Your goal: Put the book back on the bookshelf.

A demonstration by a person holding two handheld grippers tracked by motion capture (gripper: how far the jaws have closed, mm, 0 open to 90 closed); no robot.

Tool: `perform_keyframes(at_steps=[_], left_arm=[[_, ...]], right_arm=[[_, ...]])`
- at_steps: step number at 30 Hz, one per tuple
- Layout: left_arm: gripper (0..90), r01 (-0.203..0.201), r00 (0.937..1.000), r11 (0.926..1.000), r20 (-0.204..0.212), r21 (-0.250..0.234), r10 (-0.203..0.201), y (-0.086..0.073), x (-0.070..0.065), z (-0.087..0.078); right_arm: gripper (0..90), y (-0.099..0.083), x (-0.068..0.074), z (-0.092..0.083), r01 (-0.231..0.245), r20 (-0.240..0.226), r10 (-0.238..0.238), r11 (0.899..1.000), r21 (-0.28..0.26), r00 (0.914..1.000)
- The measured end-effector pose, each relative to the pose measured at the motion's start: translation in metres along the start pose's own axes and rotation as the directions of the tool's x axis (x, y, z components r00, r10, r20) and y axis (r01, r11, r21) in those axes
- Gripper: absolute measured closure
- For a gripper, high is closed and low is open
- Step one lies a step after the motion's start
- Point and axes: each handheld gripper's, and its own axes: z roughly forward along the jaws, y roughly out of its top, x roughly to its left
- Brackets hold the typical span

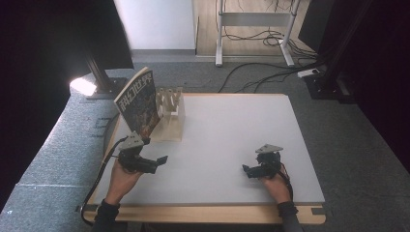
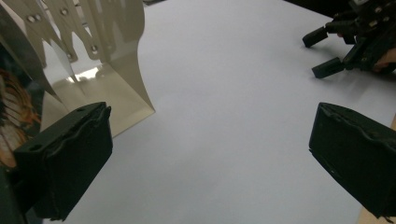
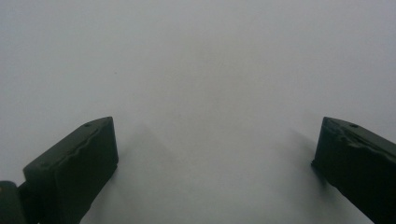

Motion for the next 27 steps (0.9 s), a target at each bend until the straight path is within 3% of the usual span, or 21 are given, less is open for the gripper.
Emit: perform_keyframes(at_steps=[5, 14, 17, 27], left_arm=[[0.0, 0.012, 0.9998, 0.9998, 0.013, 0.018, -0.012, -0.012, 0.000, 0.015], [0.0, 0.014, 0.9996, 0.9972, -0.026, 0.073, -0.012, -0.039, -0.001, 0.039], [0.0, 0.024, 0.9996, 0.9965, -0.013, 0.080, -0.023, -0.047, -0.001, 0.046], [0.0, -0.001, 0.9994, 0.9848, -0.033, 0.174, 0.007, -0.064, -0.007, 0.070]], right_arm=[[0.0, 0.000, 0.000, 0.000, 0.000, 0.000, 0.000, 1.000, 0.000, 1.0000], [0.0, 0.000, 0.000, 0.000, -0.001, 0.000, 0.001, 1.000, -0.001, 1.0000], [0.0, 0.000, 0.000, 0.000, -0.001, 0.000, 0.001, 1.000, -0.001, 1.0000], [0.0, 0.000, 0.000, 0.000, -0.001, 0.000, 0.001, 1.000, -0.001, 1.0000]])
